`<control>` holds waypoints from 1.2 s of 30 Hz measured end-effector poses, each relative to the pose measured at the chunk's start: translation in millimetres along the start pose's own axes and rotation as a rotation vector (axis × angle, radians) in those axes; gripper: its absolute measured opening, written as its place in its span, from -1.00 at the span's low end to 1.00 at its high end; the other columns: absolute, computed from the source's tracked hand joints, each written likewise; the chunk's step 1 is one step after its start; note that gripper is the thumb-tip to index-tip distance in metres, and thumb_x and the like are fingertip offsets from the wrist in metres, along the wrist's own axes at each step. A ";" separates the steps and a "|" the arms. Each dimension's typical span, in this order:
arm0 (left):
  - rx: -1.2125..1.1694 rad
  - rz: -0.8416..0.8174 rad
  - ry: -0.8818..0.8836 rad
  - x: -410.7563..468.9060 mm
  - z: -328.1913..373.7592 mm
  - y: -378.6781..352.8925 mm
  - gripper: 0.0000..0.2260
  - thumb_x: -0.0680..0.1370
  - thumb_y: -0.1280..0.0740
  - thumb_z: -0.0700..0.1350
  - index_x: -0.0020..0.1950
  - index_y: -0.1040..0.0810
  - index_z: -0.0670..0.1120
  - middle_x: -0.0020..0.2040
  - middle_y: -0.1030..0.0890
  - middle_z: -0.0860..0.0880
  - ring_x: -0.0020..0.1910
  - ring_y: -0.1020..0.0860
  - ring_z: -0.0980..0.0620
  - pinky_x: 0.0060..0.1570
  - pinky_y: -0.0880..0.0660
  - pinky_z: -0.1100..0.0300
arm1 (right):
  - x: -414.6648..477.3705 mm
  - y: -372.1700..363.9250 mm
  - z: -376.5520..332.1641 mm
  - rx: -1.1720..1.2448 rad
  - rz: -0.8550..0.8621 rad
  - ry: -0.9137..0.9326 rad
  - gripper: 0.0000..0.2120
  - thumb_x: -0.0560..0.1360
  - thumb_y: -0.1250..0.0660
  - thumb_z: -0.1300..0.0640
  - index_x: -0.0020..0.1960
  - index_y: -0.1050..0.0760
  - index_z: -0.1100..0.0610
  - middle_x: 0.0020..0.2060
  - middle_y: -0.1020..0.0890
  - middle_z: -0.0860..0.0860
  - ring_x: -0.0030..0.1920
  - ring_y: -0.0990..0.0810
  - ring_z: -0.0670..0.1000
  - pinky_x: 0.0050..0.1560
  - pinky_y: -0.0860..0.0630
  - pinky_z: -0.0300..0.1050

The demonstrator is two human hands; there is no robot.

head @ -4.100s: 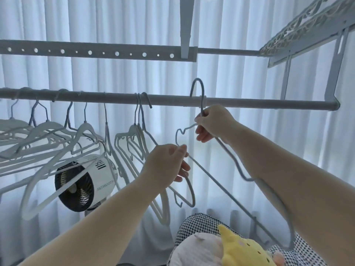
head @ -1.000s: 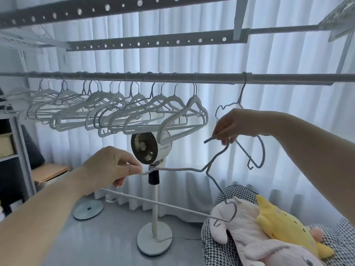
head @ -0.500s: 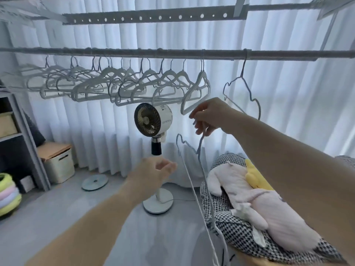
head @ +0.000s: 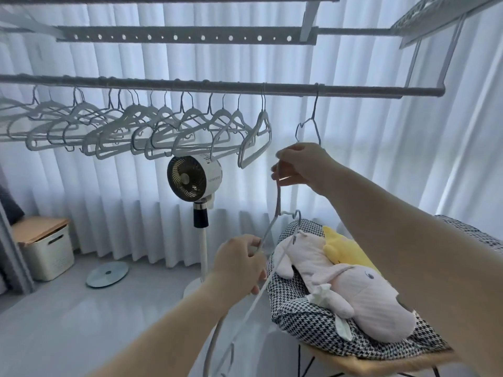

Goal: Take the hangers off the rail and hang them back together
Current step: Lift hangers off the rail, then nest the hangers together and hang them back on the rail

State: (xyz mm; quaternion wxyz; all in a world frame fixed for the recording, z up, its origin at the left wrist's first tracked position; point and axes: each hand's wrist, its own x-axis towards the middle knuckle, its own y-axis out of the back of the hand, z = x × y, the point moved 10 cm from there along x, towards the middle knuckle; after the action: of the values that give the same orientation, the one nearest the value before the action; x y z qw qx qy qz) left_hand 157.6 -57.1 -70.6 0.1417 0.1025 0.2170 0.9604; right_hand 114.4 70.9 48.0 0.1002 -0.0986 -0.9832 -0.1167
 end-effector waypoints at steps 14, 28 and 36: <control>-0.116 0.081 0.050 139.6 33.2 -2.9 -0.86 0.53 -0.19 -0.30 -0.12 -0.50 -0.13 -0.46 -0.54 -0.04 -0.77 -0.34 0.18 -0.68 -0.36 0.39 | 116.3 107.3 27.3 -0.821 0.354 0.066 -0.51 0.52 -0.19 0.14 0.42 -0.20 0.15 0.41 -0.26 0.10 0.44 -0.15 0.14 0.39 -0.17 -0.04; -0.181 0.269 -0.114 259.4 115.2 25.3 -0.82 0.51 -0.21 -0.33 -0.20 -0.52 -0.13 -0.65 -0.55 0.04 -0.77 -0.40 0.14 -0.73 -0.28 0.43 | 253.5 148.5 -45.0 -1.158 0.333 0.464 -0.45 0.56 -0.14 0.08 0.50 -0.05 0.12 0.52 -0.08 0.04 0.52 -0.02 0.06 0.49 0.08 -0.04; -0.126 0.248 -0.191 305.7 149.4 24.9 -0.77 0.52 -0.20 -0.30 -0.28 -0.51 -0.07 -0.63 -0.57 0.06 -0.74 -0.42 0.16 -0.66 -0.44 0.36 | 295.6 155.4 -46.8 -1.211 0.303 0.426 -0.51 0.54 -0.11 0.23 0.46 -0.15 0.09 0.44 -0.28 0.01 0.43 -0.20 0.10 0.50 0.10 0.02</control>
State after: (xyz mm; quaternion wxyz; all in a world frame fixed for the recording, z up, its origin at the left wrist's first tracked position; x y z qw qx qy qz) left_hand -96.5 76.1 114.1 0.0481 0.2102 0.1277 0.9681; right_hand -127.7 257.8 190.2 0.2348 -0.2494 -0.6777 -0.6507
